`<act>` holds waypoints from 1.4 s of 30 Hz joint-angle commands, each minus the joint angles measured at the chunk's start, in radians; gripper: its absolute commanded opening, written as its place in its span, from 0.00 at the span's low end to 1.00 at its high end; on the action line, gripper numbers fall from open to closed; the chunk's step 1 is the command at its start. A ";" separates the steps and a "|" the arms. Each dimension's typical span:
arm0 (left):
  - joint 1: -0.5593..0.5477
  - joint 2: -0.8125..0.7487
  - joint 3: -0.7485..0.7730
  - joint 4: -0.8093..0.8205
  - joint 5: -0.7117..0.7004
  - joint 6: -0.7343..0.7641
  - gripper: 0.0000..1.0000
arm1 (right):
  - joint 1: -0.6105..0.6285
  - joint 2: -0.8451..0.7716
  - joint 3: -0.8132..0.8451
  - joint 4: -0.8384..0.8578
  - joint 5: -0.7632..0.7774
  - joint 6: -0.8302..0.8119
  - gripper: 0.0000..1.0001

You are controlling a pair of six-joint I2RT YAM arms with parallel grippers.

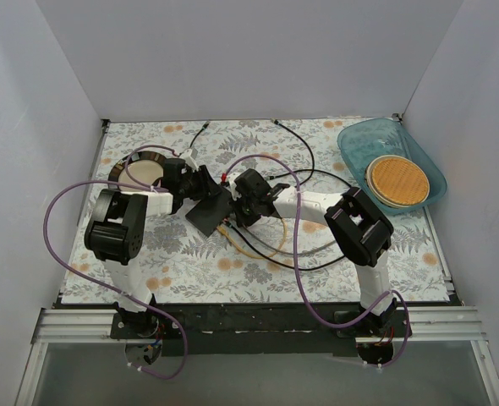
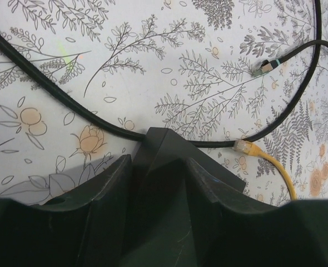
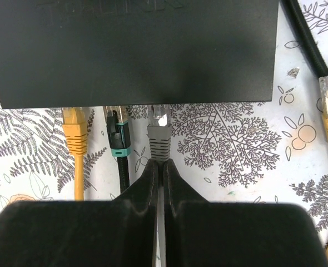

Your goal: Insert the plug into the switch port

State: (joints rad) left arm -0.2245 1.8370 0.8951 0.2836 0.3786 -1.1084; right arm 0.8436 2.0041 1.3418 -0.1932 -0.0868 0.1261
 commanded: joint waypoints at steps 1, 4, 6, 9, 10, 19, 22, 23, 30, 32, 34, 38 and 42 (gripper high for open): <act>-0.050 0.051 -0.013 -0.110 0.220 -0.047 0.41 | -0.008 -0.018 0.029 0.353 0.038 0.027 0.01; -0.052 0.056 -0.024 -0.109 0.227 -0.050 0.41 | -0.008 -0.007 0.048 0.363 0.039 0.036 0.01; -0.052 0.053 -0.042 -0.100 0.230 -0.054 0.40 | -0.008 -0.001 0.059 0.376 0.042 0.046 0.01; -0.052 0.054 -0.054 -0.096 0.235 -0.054 0.40 | -0.012 0.010 0.077 0.396 0.041 0.058 0.01; -0.052 0.056 -0.058 -0.096 0.240 -0.054 0.40 | -0.012 0.013 0.083 0.399 0.039 0.063 0.01; -0.055 0.054 -0.064 -0.098 0.243 -0.048 0.38 | -0.014 0.018 0.112 0.377 0.038 0.060 0.01; -0.055 0.041 -0.067 -0.098 0.224 -0.045 0.38 | -0.012 -0.004 0.091 0.370 0.039 0.052 0.01; -0.055 0.036 -0.067 -0.098 0.217 -0.045 0.38 | -0.012 -0.011 0.083 0.361 0.041 0.050 0.01; -0.055 0.015 -0.067 -0.116 0.195 -0.038 0.39 | -0.014 -0.073 0.004 0.310 0.035 0.030 0.08; -0.055 0.011 -0.068 -0.118 0.195 -0.038 0.40 | -0.014 -0.097 -0.035 0.299 0.038 0.026 0.12; -0.055 0.011 -0.070 -0.116 0.194 -0.041 0.40 | -0.014 -0.125 -0.064 0.294 0.044 0.026 0.19; -0.055 0.002 -0.074 -0.116 0.200 -0.039 0.44 | -0.014 -0.165 -0.127 0.285 0.056 0.021 0.25; -0.059 -0.016 -0.081 -0.116 0.212 -0.030 0.51 | -0.012 -0.195 -0.167 0.261 0.062 0.015 0.35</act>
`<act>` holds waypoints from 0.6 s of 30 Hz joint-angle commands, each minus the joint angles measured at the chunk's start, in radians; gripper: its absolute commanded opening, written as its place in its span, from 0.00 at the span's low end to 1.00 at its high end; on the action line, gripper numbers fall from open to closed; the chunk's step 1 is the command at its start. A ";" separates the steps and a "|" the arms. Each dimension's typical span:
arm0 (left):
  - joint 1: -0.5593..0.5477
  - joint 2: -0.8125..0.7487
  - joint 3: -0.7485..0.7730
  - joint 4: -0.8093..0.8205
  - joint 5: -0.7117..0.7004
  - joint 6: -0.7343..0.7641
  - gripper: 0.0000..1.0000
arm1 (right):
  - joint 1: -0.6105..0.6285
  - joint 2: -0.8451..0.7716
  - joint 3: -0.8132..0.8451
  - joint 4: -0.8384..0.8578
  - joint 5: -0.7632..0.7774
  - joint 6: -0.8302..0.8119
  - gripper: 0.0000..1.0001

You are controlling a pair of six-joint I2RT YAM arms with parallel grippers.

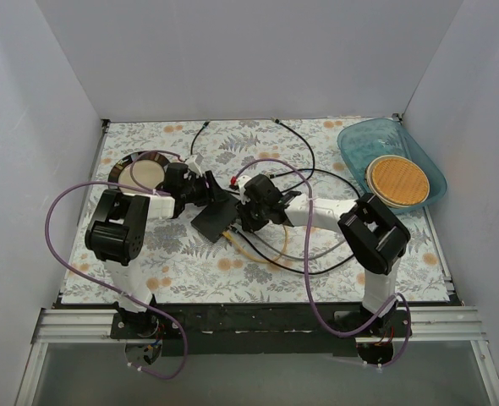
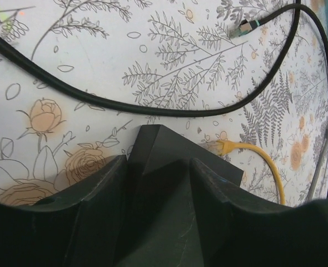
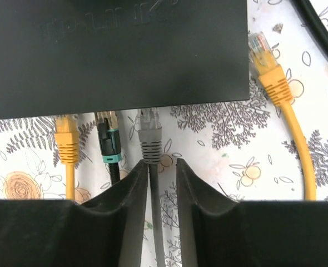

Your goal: Insert the plug into the switch port

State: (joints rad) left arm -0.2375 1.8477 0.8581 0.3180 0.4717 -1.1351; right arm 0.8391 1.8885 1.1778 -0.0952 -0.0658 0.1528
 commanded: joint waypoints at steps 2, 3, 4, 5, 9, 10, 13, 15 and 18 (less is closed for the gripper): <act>-0.054 -0.036 -0.053 -0.151 0.114 0.006 0.60 | -0.009 -0.100 -0.013 0.158 0.043 -0.015 0.40; -0.057 -0.042 -0.054 -0.151 0.105 0.009 0.63 | -0.009 -0.106 -0.018 0.155 0.044 -0.013 0.47; -0.057 -0.057 -0.060 -0.149 0.097 0.009 0.66 | -0.009 -0.124 -0.030 0.153 0.046 -0.015 0.50; -0.056 -0.067 -0.065 -0.148 0.091 0.012 0.69 | -0.009 -0.135 -0.036 0.152 0.049 -0.015 0.58; -0.057 -0.110 -0.076 -0.145 0.070 0.018 0.79 | -0.009 -0.201 -0.073 0.152 0.101 -0.024 0.73; -0.057 -0.117 -0.080 -0.142 0.067 0.018 0.80 | -0.009 -0.227 -0.079 0.147 0.112 -0.025 0.75; -0.056 -0.149 -0.091 -0.131 0.041 0.015 0.87 | -0.009 -0.271 -0.087 0.127 0.164 -0.033 0.80; -0.056 -0.180 -0.088 -0.138 0.013 0.015 0.91 | -0.009 -0.290 -0.092 0.118 0.188 -0.039 0.82; -0.054 -0.232 -0.062 -0.181 -0.066 0.024 0.98 | -0.011 -0.319 -0.095 0.109 0.208 -0.047 0.82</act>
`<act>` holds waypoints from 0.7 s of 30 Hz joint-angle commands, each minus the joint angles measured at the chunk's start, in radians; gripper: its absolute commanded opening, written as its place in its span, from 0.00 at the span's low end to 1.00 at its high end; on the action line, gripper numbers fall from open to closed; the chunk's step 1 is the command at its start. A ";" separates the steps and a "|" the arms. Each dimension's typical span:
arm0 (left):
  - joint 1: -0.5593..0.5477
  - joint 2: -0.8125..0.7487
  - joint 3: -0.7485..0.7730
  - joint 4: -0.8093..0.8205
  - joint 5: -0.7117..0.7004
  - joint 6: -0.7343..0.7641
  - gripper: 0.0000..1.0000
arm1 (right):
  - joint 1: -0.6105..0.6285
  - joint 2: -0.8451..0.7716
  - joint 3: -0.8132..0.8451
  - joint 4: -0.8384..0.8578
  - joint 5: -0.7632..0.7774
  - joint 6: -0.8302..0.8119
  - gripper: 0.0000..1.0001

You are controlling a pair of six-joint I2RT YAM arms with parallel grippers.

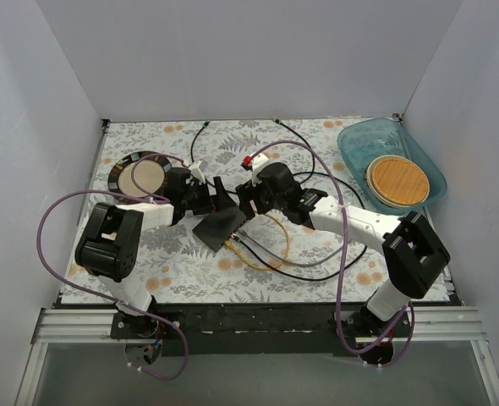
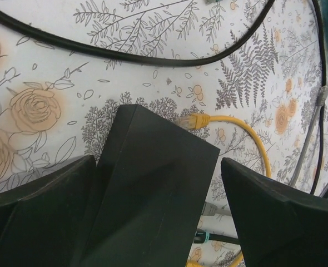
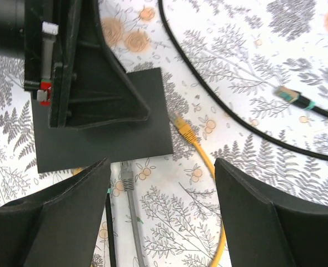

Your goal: Insert the plug into the switch port

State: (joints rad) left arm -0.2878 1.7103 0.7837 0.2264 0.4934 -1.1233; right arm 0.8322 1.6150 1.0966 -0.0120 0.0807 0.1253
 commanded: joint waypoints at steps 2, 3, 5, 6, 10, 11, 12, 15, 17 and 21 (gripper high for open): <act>0.001 -0.123 0.034 -0.133 -0.166 0.019 0.98 | -0.005 -0.063 -0.018 0.024 0.073 -0.019 0.82; 0.004 -0.153 0.055 -0.145 -0.186 0.022 0.98 | -0.005 -0.076 -0.023 0.024 0.074 -0.019 0.82; 0.021 -0.184 0.080 -0.182 -0.252 0.011 0.98 | -0.008 -0.086 -0.027 0.026 0.083 -0.019 0.82; 0.025 -0.211 0.103 -0.188 -0.272 0.004 0.98 | -0.011 -0.093 -0.029 0.027 0.083 -0.021 0.82; 0.067 -0.282 0.150 -0.220 -0.360 -0.101 0.98 | -0.022 -0.102 -0.012 0.014 0.082 -0.033 0.80; 0.076 -0.296 0.157 -0.220 -0.372 -0.131 0.98 | -0.024 -0.102 -0.003 -0.015 0.079 -0.035 0.80; 0.076 -0.314 0.158 -0.220 -0.381 -0.141 0.98 | -0.025 -0.102 0.003 -0.023 0.082 -0.044 0.80; 0.079 -0.385 0.155 -0.248 -0.412 -0.161 0.98 | -0.033 -0.095 0.034 -0.040 0.080 -0.059 0.80; 0.081 -0.426 0.161 -0.265 -0.435 -0.161 0.98 | -0.038 -0.087 0.063 -0.043 0.079 -0.062 0.80; 0.085 -0.463 0.183 -0.308 -0.469 -0.153 0.98 | -0.044 -0.031 0.134 -0.046 0.065 -0.078 0.78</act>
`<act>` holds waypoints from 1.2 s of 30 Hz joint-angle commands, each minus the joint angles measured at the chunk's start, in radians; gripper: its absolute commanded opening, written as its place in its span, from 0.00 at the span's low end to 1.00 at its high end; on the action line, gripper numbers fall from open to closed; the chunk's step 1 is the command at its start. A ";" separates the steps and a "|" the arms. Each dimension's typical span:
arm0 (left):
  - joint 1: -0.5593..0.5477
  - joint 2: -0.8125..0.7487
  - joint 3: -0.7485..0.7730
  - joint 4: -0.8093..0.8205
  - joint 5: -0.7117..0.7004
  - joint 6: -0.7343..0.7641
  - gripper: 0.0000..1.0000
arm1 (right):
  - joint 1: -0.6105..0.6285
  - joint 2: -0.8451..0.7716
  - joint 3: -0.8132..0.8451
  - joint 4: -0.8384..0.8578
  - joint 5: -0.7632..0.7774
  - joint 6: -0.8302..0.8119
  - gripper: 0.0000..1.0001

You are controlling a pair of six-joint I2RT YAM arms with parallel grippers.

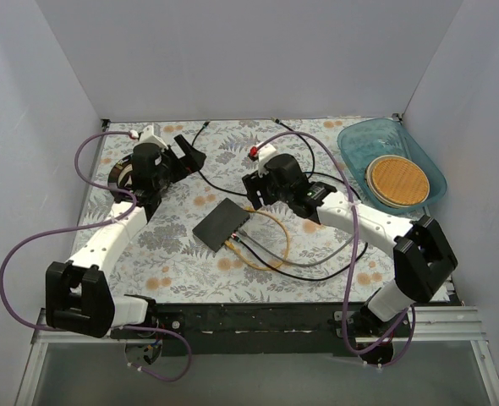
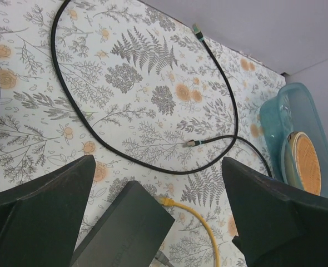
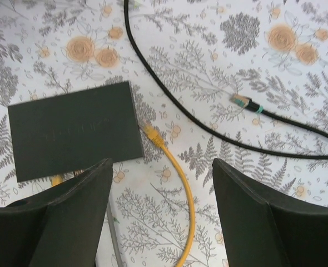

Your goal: Insert the plug into the switch port

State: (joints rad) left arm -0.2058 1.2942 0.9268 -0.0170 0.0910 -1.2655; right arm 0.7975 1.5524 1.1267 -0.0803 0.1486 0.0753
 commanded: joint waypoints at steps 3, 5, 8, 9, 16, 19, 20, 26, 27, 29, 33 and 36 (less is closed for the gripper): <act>0.005 -0.061 0.043 -0.070 -0.074 -0.014 0.98 | -0.014 0.093 0.179 0.016 -0.026 -0.049 0.78; 0.005 -0.068 0.035 -0.069 -0.070 -0.015 0.98 | -0.015 0.150 0.244 0.008 -0.047 -0.065 0.77; 0.006 -0.075 0.033 -0.064 -0.077 -0.018 0.98 | -0.017 0.237 0.336 -0.009 -0.073 -0.072 0.77; 0.008 -0.078 0.032 -0.064 -0.079 -0.018 0.98 | -0.017 0.261 0.356 -0.010 -0.078 -0.103 0.76; 0.012 -0.108 0.020 -0.067 -0.139 -0.018 0.98 | -0.018 0.497 0.570 -0.082 -0.098 -0.124 0.66; 0.016 -0.104 0.023 -0.070 -0.142 -0.012 0.98 | -0.020 0.609 0.692 -0.114 -0.103 -0.131 0.65; 0.017 -0.101 0.021 -0.070 -0.132 -0.009 0.98 | -0.021 0.661 0.728 -0.137 -0.104 -0.132 0.65; 0.022 -0.072 0.026 -0.066 -0.122 -0.002 0.98 | -0.021 0.797 0.900 -0.182 -0.124 -0.140 0.63; 0.025 -0.072 0.024 -0.063 -0.120 0.000 0.98 | -0.023 0.805 0.906 -0.182 -0.123 -0.140 0.63; 0.025 -0.065 0.026 -0.061 -0.122 0.002 0.98 | -0.024 0.818 0.901 -0.173 -0.129 -0.140 0.62; 0.029 -0.059 0.027 -0.057 -0.109 0.008 0.98 | -0.023 0.844 0.895 -0.171 -0.142 -0.138 0.58; 0.031 -0.053 0.026 -0.054 -0.094 0.011 0.98 | -0.023 0.848 0.869 -0.164 -0.173 -0.132 0.57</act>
State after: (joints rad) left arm -0.1837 1.2343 0.9379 -0.0776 -0.0151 -1.2736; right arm 0.7788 2.3863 1.9808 -0.2554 0.0181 -0.0563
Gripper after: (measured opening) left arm 0.981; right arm 0.575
